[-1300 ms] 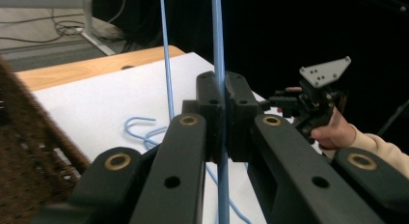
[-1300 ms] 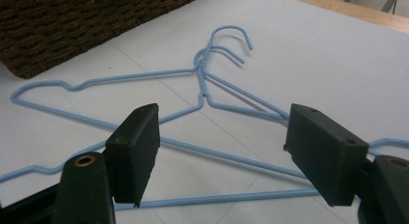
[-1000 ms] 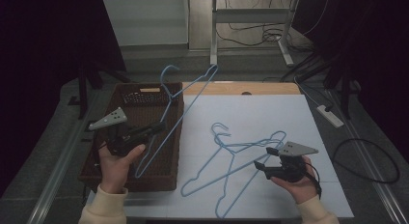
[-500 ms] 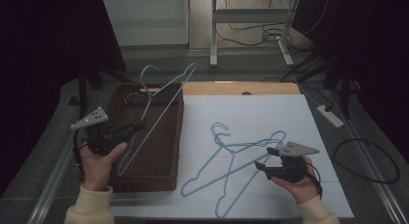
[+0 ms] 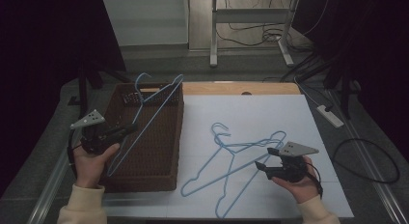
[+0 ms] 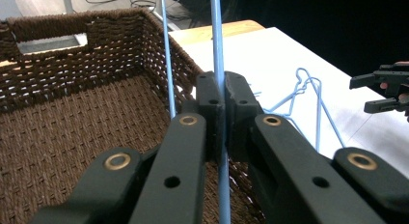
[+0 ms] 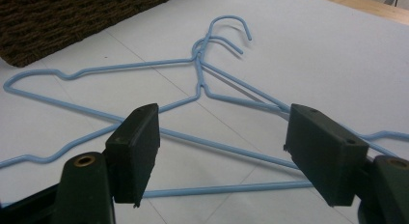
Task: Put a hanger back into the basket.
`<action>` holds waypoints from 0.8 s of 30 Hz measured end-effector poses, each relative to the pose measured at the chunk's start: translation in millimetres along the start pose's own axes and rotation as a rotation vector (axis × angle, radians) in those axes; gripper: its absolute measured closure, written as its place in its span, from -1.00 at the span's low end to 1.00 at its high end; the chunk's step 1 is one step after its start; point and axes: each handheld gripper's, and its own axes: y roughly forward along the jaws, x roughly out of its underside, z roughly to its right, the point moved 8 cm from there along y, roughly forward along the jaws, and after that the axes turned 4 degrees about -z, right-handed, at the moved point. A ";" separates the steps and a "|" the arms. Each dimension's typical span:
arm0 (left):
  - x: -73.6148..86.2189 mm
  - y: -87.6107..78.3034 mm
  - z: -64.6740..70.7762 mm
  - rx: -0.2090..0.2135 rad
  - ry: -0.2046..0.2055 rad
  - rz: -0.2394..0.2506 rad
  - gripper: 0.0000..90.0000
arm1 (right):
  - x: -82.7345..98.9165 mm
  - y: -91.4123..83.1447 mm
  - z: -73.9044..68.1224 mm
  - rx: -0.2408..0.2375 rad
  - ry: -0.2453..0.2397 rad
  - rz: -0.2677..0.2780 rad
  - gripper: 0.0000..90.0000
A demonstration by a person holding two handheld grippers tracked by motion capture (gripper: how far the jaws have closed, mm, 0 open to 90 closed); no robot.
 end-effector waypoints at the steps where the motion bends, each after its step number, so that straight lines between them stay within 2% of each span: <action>1: 0.5 0.3 -1.1 -0.002 0.002 -0.002 0.92 | 0.3 0.2 0.2 0.000 -0.001 -0.001 -0.36; 4: 3.2 1.4 -4.3 -0.020 0.014 -0.022 0.93 | 0.7 0.0 0.7 0.001 -0.001 -0.003 -0.36; 12: 2.0 1.5 -16.3 -0.036 0.007 -0.036 0.93 | -0.6 -1.7 0.8 0.004 0.004 0.005 -0.37; 17: 7.8 1.9 -27.5 -0.066 0.023 -0.082 0.93 | 0.0 0.2 -0.1 0.003 0.004 0.000 -0.37; 24: 22.1 3.0 -45.4 -0.088 -0.009 -0.142 0.93 | 1.3 1.8 -1.3 0.001 0.000 -0.009 -0.37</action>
